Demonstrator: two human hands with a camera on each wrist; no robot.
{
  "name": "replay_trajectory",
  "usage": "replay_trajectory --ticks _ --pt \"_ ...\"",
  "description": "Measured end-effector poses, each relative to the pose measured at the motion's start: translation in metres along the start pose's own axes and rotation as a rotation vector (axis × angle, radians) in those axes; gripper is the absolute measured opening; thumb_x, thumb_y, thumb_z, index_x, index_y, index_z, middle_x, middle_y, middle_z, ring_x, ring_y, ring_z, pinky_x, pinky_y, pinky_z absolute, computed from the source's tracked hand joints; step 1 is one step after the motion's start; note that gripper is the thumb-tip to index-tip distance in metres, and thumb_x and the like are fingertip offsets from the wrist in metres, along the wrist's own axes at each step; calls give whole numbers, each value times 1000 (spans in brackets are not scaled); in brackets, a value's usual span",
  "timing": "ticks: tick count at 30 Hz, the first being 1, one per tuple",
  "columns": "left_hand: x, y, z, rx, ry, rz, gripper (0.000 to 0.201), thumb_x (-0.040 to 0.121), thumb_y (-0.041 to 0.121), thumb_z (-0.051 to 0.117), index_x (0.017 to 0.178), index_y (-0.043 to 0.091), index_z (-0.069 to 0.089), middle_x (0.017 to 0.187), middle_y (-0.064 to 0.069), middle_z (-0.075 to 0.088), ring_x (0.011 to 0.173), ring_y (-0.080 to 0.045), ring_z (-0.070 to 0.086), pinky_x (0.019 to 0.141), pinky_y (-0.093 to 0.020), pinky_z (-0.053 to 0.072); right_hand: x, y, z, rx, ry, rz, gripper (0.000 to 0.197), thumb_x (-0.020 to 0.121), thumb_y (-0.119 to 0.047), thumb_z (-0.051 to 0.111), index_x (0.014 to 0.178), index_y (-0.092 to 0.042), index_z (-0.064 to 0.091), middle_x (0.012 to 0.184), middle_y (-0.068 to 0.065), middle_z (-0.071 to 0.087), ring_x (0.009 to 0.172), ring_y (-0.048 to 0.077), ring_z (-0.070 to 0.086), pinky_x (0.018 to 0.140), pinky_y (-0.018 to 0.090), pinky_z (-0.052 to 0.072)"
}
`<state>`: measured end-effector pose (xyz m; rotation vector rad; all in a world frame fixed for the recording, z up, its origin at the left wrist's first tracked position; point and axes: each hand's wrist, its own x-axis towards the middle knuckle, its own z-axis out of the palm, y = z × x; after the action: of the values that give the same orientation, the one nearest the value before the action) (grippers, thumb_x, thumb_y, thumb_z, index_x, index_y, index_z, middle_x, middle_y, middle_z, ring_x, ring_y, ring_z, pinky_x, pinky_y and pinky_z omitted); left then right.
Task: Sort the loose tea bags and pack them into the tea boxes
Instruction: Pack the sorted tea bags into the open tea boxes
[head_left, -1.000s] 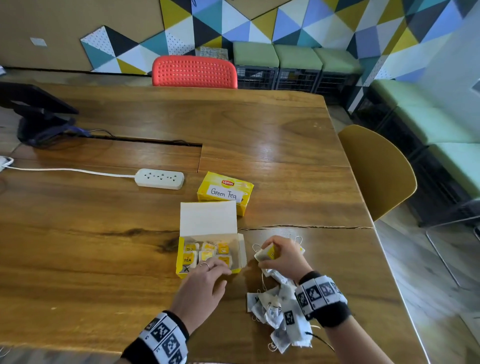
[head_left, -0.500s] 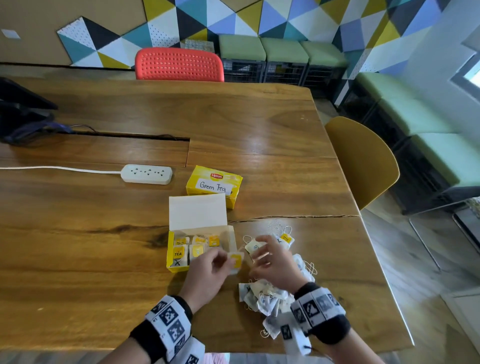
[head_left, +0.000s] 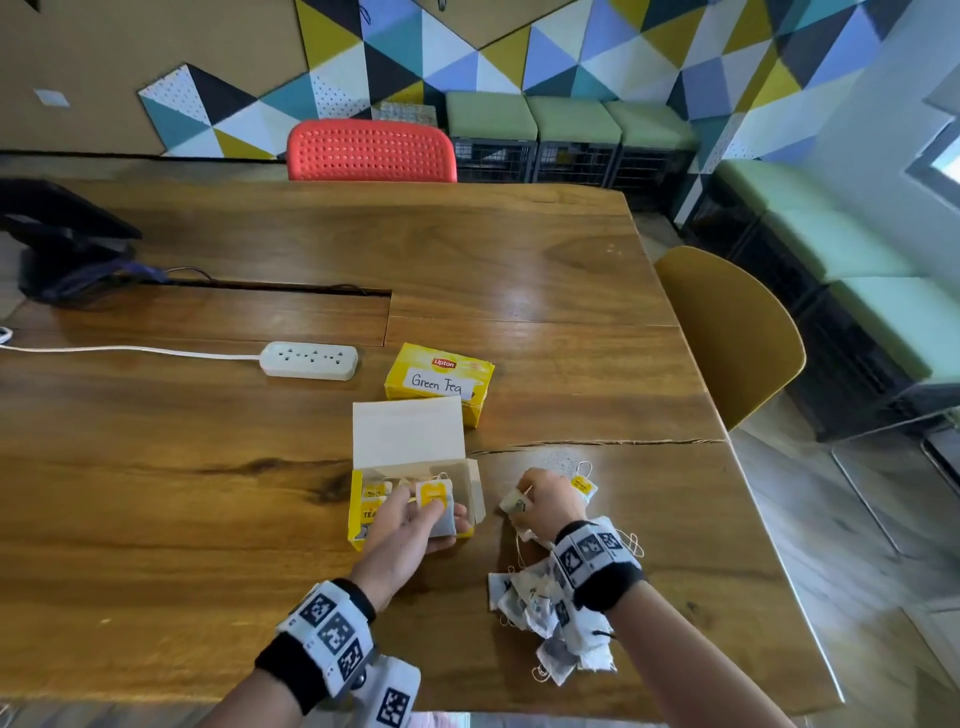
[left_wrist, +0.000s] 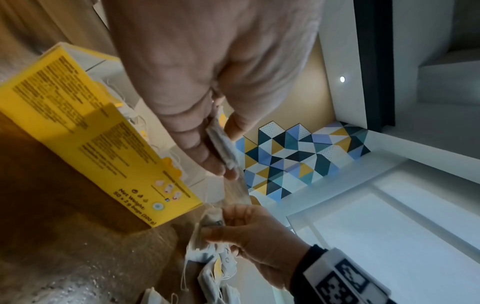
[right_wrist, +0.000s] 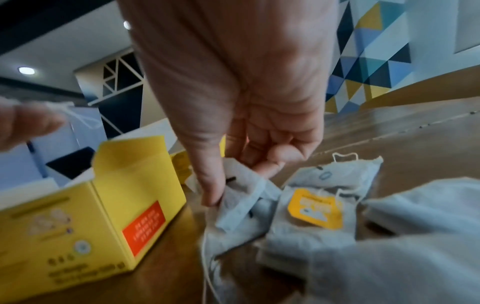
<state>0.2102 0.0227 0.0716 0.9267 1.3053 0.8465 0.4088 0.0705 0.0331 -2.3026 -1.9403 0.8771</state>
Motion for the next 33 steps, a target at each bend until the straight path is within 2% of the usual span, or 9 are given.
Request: replay_trajectory --ticks 4,8,12,15,20,24,27,31,33 --pt "-1 3 -2 36 3 17 18 100 9 45 111 10 59 98 -9 72 90 -18 71 83 -38 57 -13 -2 -10 219 96 -104 14 79 -19 73 75 -23 60 78 -2 63 74 14 57 61 20 45" --pt "-3 4 2 29 -18 -12 18 100 13 45 102 13 63 101 -9 72 96 -18 69 83 -32 57 -37 -8 -15 392 256 -177 9 78 -23 75 85 -19 75 77 -8 58 69 5 54 56 9 36" --pt "-4 3 6 73 -51 2 22 100 18 47 99 11 68 103 -11 72 101 -25 67 90 -45 54 -53 -19 -10 395 308 -269 22 77 -6 71 92 -20 78 94 -3 54 83 9 53 65 2 35" --pt "-2 5 11 37 -75 -39 24 101 20 46 96 12 69 100 -11 73 100 -23 68 92 -41 54 -58 -26 -6 364 358 -385 25 75 -4 66 88 -21 79 87 -3 54 72 0 48 63 2 33" --pt "-2 4 13 -42 -79 -90 31 100 22 46 88 7 70 91 -13 73 100 -28 66 93 -42 51 -63 -31 -5 448 487 -439 13 73 -23 69 83 -17 76 77 -10 54 64 -7 48 61 4 35" --pt "-1 4 16 -232 -40 -161 32 100 27 47 101 1 65 100 -22 70 98 -31 68 92 -41 53 -69 -36 -2 449 591 -458 10 71 -10 72 75 -18 67 73 -12 54 61 -3 46 59 4 32" --pt "-1 7 16 -265 -88 -162 35 98 30 49 101 -3 62 100 -20 71 97 -27 69 90 -37 54 -75 -44 5 387 590 -510 6 73 -16 62 76 -20 65 73 -10 58 66 4 48 62 3 30" --pt "3 5 11 -209 -48 -123 28 97 12 53 97 -15 57 98 -32 65 93 -29 69 81 -30 58 -82 -45 8 422 472 -569 27 71 -6 62 91 -23 71 83 -8 68 80 9 58 69 8 39" --pt "7 4 6 -207 -29 -102 26 96 5 53 103 -19 57 104 -35 63 95 -39 67 83 -39 58 -89 -45 5 452 419 -634 31 68 -3 67 92 -22 72 85 -10 70 79 5 60 72 12 44"
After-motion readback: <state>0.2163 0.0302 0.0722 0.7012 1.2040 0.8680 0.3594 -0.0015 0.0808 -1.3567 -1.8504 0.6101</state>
